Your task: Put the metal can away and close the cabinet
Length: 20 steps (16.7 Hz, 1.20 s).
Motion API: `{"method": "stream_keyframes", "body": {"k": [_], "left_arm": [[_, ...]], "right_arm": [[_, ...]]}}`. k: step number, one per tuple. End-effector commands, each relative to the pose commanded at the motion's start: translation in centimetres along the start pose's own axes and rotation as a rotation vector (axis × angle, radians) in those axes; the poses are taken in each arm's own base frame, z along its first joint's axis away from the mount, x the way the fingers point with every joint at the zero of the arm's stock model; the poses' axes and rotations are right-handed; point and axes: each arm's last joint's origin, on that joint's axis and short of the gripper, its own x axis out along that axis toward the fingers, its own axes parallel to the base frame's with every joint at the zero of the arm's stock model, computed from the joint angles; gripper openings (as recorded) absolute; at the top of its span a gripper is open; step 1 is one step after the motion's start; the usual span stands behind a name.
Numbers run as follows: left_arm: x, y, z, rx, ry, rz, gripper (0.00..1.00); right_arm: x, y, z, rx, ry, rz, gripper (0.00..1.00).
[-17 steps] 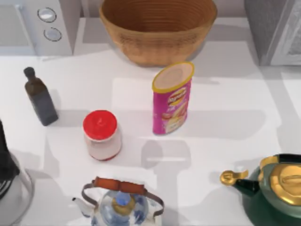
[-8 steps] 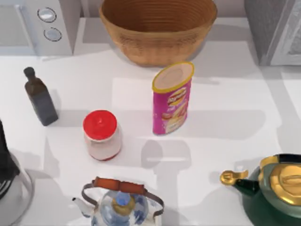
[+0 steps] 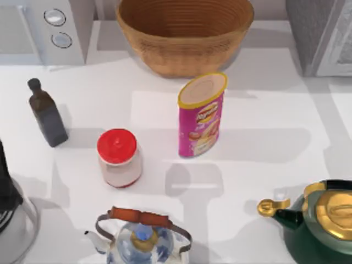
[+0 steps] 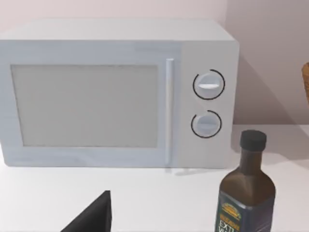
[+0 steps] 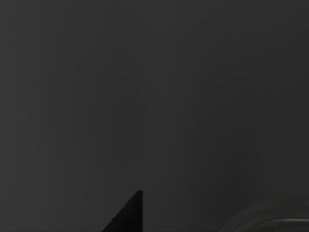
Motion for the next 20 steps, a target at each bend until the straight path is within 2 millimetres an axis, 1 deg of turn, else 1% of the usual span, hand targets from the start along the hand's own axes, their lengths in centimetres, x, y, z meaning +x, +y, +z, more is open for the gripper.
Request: {"method": "stream_keyframes", "body": {"k": [9,11,15,17,20], "left_arm": [[0.0,0.0,0.0,0.0,0.0,0.0,1.0],[0.0,0.0,0.0,0.0,0.0,0.0,1.0],[0.0,0.0,0.0,0.0,0.0,0.0,1.0],[0.0,0.0,0.0,0.0,0.0,0.0,1.0],[0.0,0.0,0.0,0.0,0.0,0.0,1.0]], "right_arm": [[0.0,0.1,0.0,0.0,0.0,0.002,1.0],[-0.5,-0.1,0.3,-0.002,-0.004,-0.001,1.0],[-2.8,-0.9,0.9,-0.011,0.0,-0.015,1.0],[-4.0,-1.4,0.3,-0.016,0.032,-0.024,1.0],[-7.4,-2.2,-1.1,-0.018,0.084,-0.034,1.0]]}}
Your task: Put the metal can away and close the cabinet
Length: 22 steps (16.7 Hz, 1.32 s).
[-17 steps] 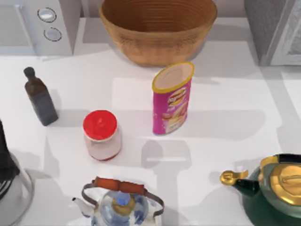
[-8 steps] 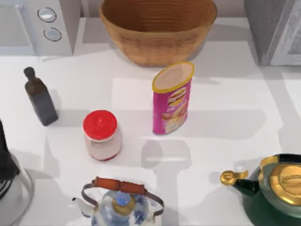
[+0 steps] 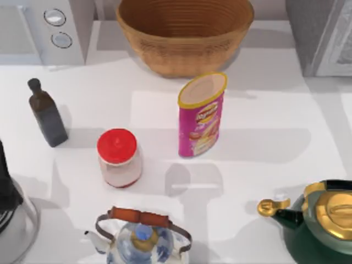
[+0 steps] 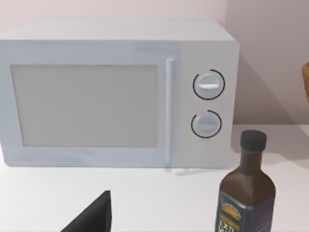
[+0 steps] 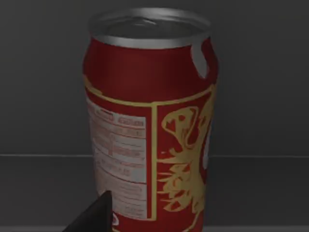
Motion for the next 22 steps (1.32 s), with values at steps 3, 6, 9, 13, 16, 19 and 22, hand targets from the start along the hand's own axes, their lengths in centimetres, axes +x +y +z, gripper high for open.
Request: {"method": "stream_keyframes", "body": {"k": [3,6,9,13,16,19,22], "left_arm": [[0.0,0.0,0.0,0.0,0.0,0.0,1.0],[0.0,0.0,0.0,0.0,0.0,0.0,1.0],[0.0,0.0,0.0,0.0,0.0,0.0,1.0],[0.0,0.0,0.0,0.0,0.0,0.0,1.0],[0.0,0.0,0.0,0.0,0.0,0.0,1.0],[0.0,0.0,0.0,0.0,0.0,0.0,1.0],[0.0,0.0,0.0,0.0,0.0,0.0,1.0]], "right_arm": [[-3.3,-0.9,-4.3,-0.001,0.083,-0.006,1.0],[-7.2,-1.7,-11.6,-0.001,0.184,-0.01,1.0],[-12.7,-2.3,-19.8,0.005,0.203,-0.009,1.0],[-17.9,-2.7,-28.9,0.015,0.09,0.004,1.0],[-19.0,-2.7,-33.9,0.019,0.0,0.017,1.0],[-19.1,-2.6,-36.8,0.019,-0.071,0.03,1.0],[-19.0,-2.6,-37.7,0.018,-0.1,0.038,1.0]]}}
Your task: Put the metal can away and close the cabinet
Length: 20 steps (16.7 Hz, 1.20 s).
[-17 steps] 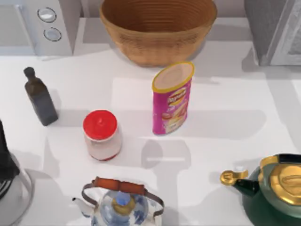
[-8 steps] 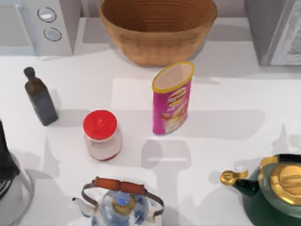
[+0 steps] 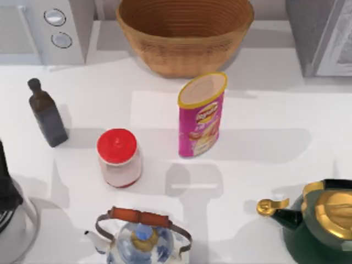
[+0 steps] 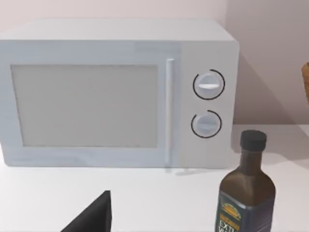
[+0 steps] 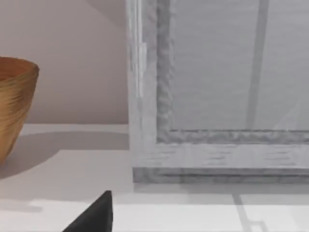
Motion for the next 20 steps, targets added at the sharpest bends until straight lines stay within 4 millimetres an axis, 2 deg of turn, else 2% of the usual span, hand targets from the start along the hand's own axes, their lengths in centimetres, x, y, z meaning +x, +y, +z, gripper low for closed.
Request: {"method": "stream_keyframes", "body": {"k": [6,11,16,18,20], "left_arm": [[0.0,0.0,0.0,0.0,0.0,0.0,1.0],[0.0,0.0,0.0,0.0,0.0,0.0,1.0],[0.0,0.0,0.0,0.0,0.0,0.0,1.0],[0.0,0.0,0.0,0.0,0.0,0.0,1.0],[0.0,0.0,0.0,0.0,0.0,0.0,1.0]], "right_arm": [[0.0,-0.1,0.3,0.003,-0.005,-0.003,1.0],[1.0,-1.5,2.9,0.022,-0.061,-0.009,1.0],[3.4,-5.2,6.5,-0.031,-0.133,0.012,1.0],[4.6,-7.5,7.1,-0.063,-0.135,0.028,1.0],[5.5,-10.2,6.8,-0.083,-0.117,0.045,1.0]]}}
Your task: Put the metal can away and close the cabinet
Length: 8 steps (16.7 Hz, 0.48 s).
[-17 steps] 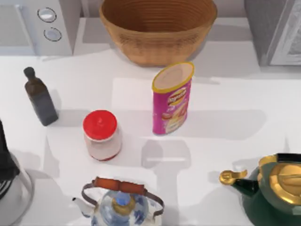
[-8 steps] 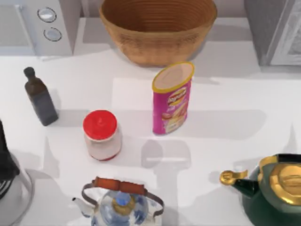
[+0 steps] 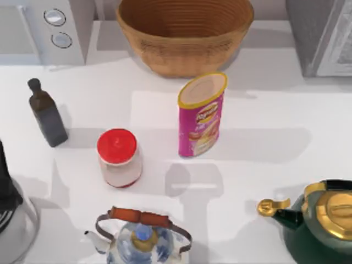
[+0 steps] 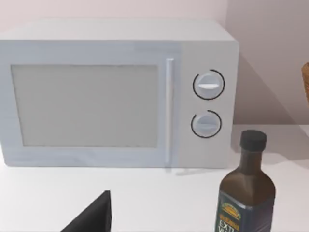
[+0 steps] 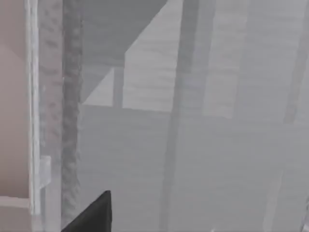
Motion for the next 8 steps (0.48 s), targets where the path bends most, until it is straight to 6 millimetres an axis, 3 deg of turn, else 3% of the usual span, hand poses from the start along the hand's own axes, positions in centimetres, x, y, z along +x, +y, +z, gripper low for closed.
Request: {"method": "stream_keyframes", "body": {"k": [4,8], "left_arm": [[0.0,0.0,0.0,0.0,0.0,0.0,1.0],[0.0,0.0,0.0,0.0,0.0,0.0,1.0]], "right_arm": [[0.0,-5.1,-3.2,0.017,0.061,0.015,1.0],[-1.4,-8.4,-6.3,0.065,0.104,-0.019,1.0]]}}
